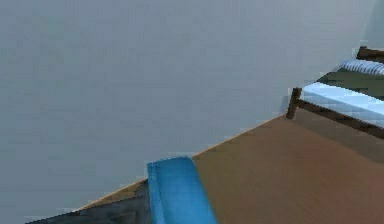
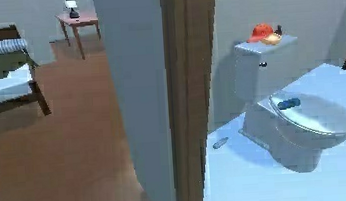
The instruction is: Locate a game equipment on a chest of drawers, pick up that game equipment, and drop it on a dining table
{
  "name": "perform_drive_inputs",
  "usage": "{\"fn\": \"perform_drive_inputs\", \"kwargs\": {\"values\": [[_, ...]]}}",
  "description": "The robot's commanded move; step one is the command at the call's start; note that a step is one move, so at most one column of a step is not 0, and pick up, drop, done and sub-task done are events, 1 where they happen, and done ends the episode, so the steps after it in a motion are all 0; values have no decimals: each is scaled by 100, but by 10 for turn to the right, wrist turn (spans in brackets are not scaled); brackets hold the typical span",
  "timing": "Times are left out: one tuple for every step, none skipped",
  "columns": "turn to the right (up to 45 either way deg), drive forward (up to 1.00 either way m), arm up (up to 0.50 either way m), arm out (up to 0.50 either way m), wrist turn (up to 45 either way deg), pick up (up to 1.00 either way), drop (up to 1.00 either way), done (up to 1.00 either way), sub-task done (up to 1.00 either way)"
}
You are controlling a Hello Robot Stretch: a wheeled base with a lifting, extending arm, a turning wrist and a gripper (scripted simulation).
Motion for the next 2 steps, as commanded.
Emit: {"fn": "perform_drive_inputs", "kwargs": {"values": [[420,0,0,0,0,0,0,0,0],[0,100,0,0,0,0,0,0,0]]}}
